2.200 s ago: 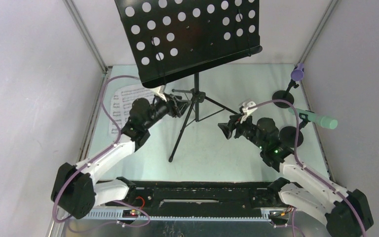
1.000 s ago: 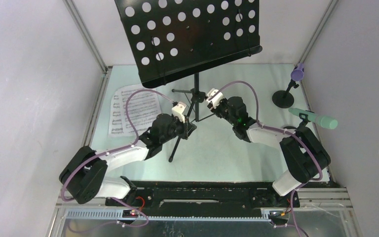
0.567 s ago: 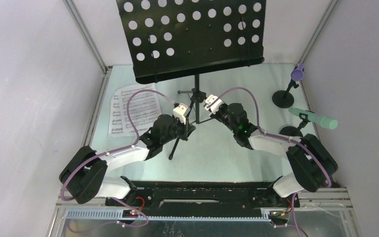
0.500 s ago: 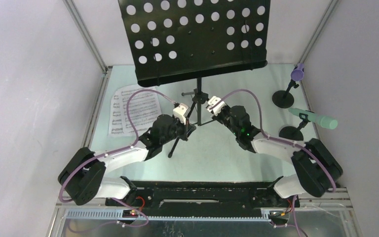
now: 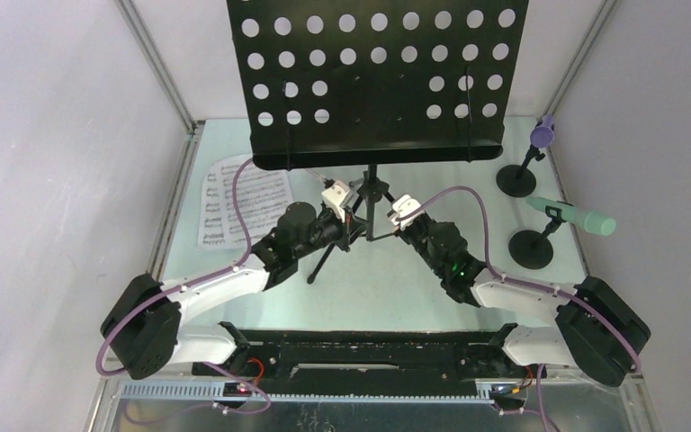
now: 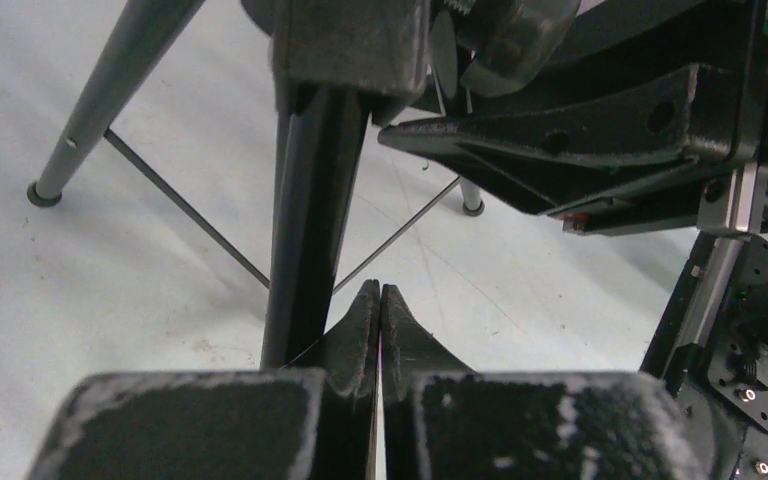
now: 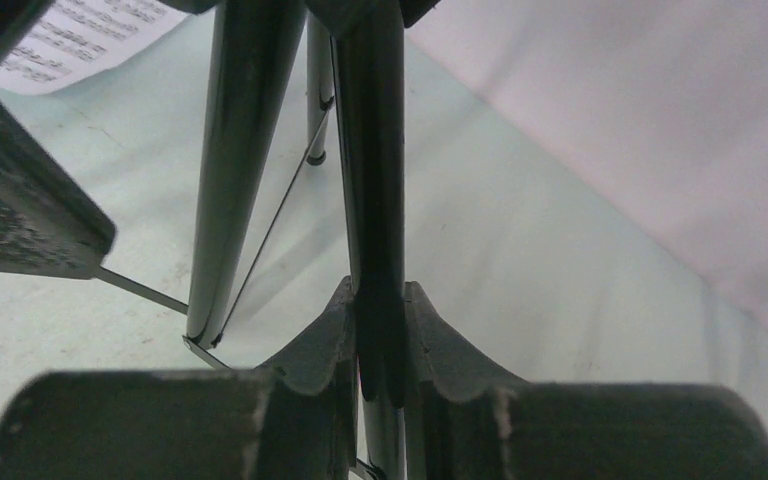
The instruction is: Pack up the instrument practice props
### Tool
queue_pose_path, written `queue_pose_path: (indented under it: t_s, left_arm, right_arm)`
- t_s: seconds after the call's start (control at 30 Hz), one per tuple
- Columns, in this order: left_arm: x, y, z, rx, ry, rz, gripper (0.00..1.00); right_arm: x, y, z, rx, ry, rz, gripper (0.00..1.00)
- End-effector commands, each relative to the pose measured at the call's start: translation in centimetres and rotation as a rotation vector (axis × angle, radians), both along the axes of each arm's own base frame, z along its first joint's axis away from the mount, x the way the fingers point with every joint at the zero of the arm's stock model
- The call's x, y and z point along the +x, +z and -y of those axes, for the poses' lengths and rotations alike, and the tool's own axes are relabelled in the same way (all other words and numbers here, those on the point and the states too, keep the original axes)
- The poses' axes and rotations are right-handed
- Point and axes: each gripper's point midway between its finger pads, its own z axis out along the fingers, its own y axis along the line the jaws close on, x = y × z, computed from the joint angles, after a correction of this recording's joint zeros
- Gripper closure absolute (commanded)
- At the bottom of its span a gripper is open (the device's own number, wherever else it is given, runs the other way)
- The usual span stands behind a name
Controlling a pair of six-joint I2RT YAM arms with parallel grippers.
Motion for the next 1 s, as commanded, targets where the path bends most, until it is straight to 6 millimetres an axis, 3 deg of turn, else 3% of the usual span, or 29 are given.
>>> queue_pose_path:
  t_s: [0.0,0.23,0.6,0.77,0.97]
  left_arm:
    - [2.0,4.3,-0.3,-0.041,0.063,0.108,1.0]
    - [2.1,6.2,0.0,-0.06,0.053,0.137,1.0]
    - [2.0,8.7,0.8,-0.088,0.018,0.166,1.0]
    - [1.5,6.5,0.3,-0.042,0.014,0.143,1.0]
    - [1.2,2.7,-1.5,0.021,0.068,0.109,0.78]
  right_arm:
    - [-3.0,7.4,-3.6,0.351,0.151,0.079,0.99]
    - [-3.8,10.6,-3.3,0.502,0.148,0.071,0.99]
    - [-4.4,13.3,-2.9,0.636,0.086,0.174,1.0]
    - [-4.3,13.2,-3.0,0.636,0.088,0.177,1.0]
    - [-4.4,11.4,-3.6,0.526,0.103,0.146,1.0]
